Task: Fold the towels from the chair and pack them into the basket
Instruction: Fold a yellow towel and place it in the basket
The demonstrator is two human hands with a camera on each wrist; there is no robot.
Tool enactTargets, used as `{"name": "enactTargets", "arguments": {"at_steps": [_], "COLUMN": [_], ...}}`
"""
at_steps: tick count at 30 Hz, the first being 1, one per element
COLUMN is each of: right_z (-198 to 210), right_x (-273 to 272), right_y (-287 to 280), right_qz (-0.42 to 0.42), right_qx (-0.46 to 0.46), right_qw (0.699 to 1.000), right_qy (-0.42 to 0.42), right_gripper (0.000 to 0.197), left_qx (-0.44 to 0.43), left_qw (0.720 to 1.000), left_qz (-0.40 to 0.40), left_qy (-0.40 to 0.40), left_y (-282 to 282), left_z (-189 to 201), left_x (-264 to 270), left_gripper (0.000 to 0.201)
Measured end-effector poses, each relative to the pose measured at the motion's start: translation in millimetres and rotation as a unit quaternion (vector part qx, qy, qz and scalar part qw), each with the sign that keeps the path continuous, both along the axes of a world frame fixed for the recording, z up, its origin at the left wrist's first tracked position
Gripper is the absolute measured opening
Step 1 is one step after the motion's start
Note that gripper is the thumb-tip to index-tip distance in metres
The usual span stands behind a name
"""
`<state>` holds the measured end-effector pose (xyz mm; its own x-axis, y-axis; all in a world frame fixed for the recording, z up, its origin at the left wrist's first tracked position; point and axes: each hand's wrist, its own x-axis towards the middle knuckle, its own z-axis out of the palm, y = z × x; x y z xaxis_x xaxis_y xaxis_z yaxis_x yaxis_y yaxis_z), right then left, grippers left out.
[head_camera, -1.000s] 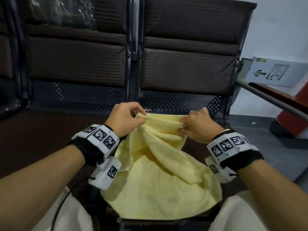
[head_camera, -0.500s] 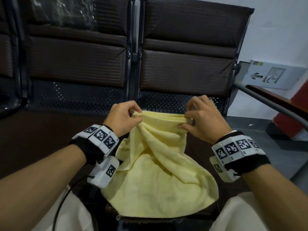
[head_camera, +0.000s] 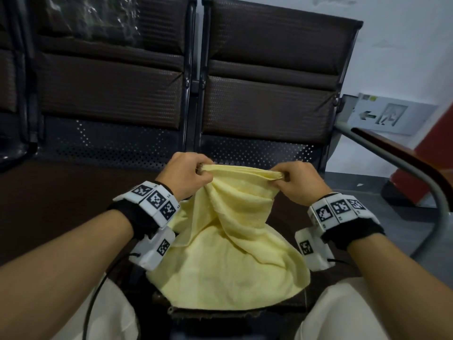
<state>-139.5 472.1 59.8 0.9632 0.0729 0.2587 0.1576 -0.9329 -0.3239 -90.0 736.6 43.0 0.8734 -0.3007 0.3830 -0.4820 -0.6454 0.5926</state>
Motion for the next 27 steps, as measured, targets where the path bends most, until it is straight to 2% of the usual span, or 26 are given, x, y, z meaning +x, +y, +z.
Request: {"name": "enactTargets", "arguments": {"at_steps": [3, 6, 10, 12, 16, 18, 24, 27], "right_z": [10.5, 35.3, 84.2, 114.7, 169.9, 181.7, 179.3, 173.1], "right_x": [-8.0, -15.8, -29.6, -39.7, -64.6, -74.1, -84.6, -85.5], "right_y": [6.3, 13.7, 21.3, 25.8, 34.9, 36.9, 36.0, 31.2], "right_qz": [-0.026, -0.007, -0.019, -0.012, 0.039, 0.033, -0.032, -0.034], "right_qx": [0.071, 0.166, 0.326, 0.37, 0.365, 0.356, 0.28, 0.242], "right_qw": [0.997, 0.985, 0.941, 0.92, 0.901, 0.903, 0.931, 0.944], "right_qy": [-0.016, -0.045, -0.084, -0.127, -0.23, -0.237, -0.23, -0.221], "right_gripper": [0.009, 0.002, 0.012, 0.011, 0.001, 0.009, 0.029, 0.03], "left_qx": [-0.021, -0.037, -0.081, -0.109, -0.177, -0.184, -0.069, -0.018], "left_qw": [1.0, 0.999, 0.995, 0.991, 0.978, 0.977, 0.995, 0.997], "left_qz": [0.014, 0.018, 0.022, 0.028, 0.044, 0.046, -0.002, -0.046], "left_qy": [-0.004, 0.001, -0.045, -0.07, -0.097, -0.101, -0.078, -0.063], "left_y": [-1.6, -1.8, -1.8, -1.2, 3.0, 5.0, 7.9, 8.1], "left_z": [12.1, 34.5, 90.4, 121.1, 168.5, 179.2, 174.7, 171.7], "left_x": [-14.8, -30.1, -52.7, -65.5, -83.3, -88.2, -85.9, -71.7], "left_gripper": [0.01, 0.005, 0.009, 0.011, 0.011, 0.012, 0.012, 0.015]}}
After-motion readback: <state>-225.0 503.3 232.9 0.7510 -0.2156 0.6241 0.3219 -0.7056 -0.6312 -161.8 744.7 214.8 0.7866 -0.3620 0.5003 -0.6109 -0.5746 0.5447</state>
